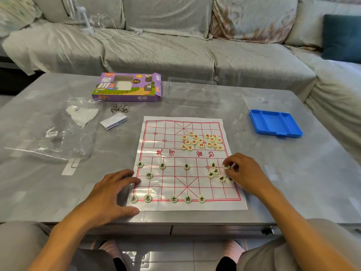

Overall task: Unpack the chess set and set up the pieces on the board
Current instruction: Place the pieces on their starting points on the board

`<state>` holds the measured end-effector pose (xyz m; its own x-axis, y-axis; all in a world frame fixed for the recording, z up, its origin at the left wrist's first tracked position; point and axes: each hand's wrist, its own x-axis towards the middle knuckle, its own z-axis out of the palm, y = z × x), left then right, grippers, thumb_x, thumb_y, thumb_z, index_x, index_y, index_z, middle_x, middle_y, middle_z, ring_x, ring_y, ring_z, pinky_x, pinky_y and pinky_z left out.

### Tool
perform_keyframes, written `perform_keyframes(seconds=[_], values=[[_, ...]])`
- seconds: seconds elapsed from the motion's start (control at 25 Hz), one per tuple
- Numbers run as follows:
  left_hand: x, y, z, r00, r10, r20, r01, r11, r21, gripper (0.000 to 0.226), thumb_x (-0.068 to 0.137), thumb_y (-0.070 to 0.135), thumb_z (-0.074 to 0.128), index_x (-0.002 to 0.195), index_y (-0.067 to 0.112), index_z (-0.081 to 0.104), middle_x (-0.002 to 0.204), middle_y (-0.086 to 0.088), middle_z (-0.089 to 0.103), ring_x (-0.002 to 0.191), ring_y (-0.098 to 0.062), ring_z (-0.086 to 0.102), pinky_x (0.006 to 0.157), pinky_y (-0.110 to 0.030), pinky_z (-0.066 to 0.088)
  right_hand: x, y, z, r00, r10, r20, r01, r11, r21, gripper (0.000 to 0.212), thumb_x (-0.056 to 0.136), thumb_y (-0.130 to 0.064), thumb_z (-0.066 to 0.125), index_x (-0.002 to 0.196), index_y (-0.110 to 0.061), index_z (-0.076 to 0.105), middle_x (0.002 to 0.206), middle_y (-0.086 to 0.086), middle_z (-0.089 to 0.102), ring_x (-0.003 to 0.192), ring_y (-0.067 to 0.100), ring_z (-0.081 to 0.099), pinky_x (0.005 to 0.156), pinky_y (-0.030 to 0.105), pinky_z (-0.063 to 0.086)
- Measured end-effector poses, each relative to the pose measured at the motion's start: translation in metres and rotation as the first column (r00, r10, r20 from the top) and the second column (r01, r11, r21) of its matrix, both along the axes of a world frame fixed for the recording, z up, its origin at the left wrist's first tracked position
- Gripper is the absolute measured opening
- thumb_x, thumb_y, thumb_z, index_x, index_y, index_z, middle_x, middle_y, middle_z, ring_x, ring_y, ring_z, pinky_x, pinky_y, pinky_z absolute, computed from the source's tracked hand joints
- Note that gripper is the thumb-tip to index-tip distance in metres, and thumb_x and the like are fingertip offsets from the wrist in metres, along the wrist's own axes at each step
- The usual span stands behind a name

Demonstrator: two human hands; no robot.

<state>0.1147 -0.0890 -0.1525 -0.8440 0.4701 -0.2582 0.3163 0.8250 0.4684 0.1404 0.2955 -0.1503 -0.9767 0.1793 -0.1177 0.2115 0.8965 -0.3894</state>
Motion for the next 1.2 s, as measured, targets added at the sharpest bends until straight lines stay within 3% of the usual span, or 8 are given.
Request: perform_keyframes(seconds=[0.16, 0.4, 0.6, 1.08, 1.2], values=[[0.000, -0.001, 0.000, 1.000, 0.001, 0.005, -0.001, 1.000, -0.001, 0.078, 0.069, 0.061, 0.072, 0.136, 0.047, 0.034, 0.153, 0.022, 0.016, 0.140, -0.009, 0.017, 0.116, -0.037, 0.024, 0.005, 0.005, 0.003, 0.997, 0.025, 0.078, -0.027, 0.999, 0.018, 0.020, 0.086, -0.030, 0.069, 0.105, -0.031, 0.062, 0.113, -0.010, 0.059, 0.093, 0.008, 0.054, 0.082, 0.017, 0.045], [-0.001, -0.003, -0.002, 1.000, 0.001, 0.022, -0.001, 1.000, 0.001, 0.074, 0.066, 0.066, 0.071, 0.128, 0.053, 0.032, 0.153, 0.023, 0.015, 0.140, -0.008, 0.017, 0.114, -0.037, 0.024, 0.010, -0.009, 0.006, 0.991, 0.126, 0.036, -0.125, 0.992, -0.034, 0.016, 0.085, -0.034, 0.068, 0.100, -0.031, 0.062, 0.106, -0.019, 0.052, 0.102, 0.006, 0.049, 0.087, 0.019, 0.042], [-0.001, -0.005, -0.001, 1.000, 0.001, 0.030, 0.000, 1.000, -0.015, 0.084, 0.049, 0.083, 0.050, 0.126, 0.054, 0.035, 0.151, 0.025, 0.018, 0.139, -0.007, 0.018, 0.114, -0.037, 0.025, 0.014, -0.013, 0.009, 0.986, 0.152, 0.074, -0.147, 0.987, -0.071, 0.019, 0.084, -0.036, 0.069, 0.100, -0.035, 0.060, 0.108, -0.021, 0.043, 0.108, 0.006, 0.045, 0.100, 0.032, 0.044], [-0.001, -0.004, -0.002, 1.000, -0.005, 0.027, 0.006, 1.000, -0.019, 0.084, 0.047, 0.084, 0.047, 0.125, 0.055, 0.035, 0.152, 0.024, 0.018, 0.139, -0.008, 0.019, 0.115, -0.038, 0.025, 0.014, -0.014, 0.008, 0.990, 0.132, 0.047, -0.128, 0.988, -0.083, 0.041, 0.087, -0.037, 0.067, 0.124, -0.036, 0.049, 0.109, -0.022, 0.045, 0.104, 0.005, 0.046, 0.096, 0.027, 0.044], [-0.002, -0.004, -0.003, 1.000, -0.013, 0.029, 0.013, 1.000, -0.012, 0.081, 0.050, 0.084, 0.051, 0.124, 0.055, 0.035, 0.152, 0.024, 0.018, 0.139, -0.008, 0.019, 0.115, -0.039, 0.025, 0.014, -0.012, 0.006, 0.994, 0.112, 0.018, -0.110, 0.990, -0.089, 0.039, 0.087, -0.038, 0.066, 0.122, -0.036, 0.050, 0.111, -0.021, 0.051, 0.104, 0.004, 0.046, 0.092, 0.025, 0.043]])
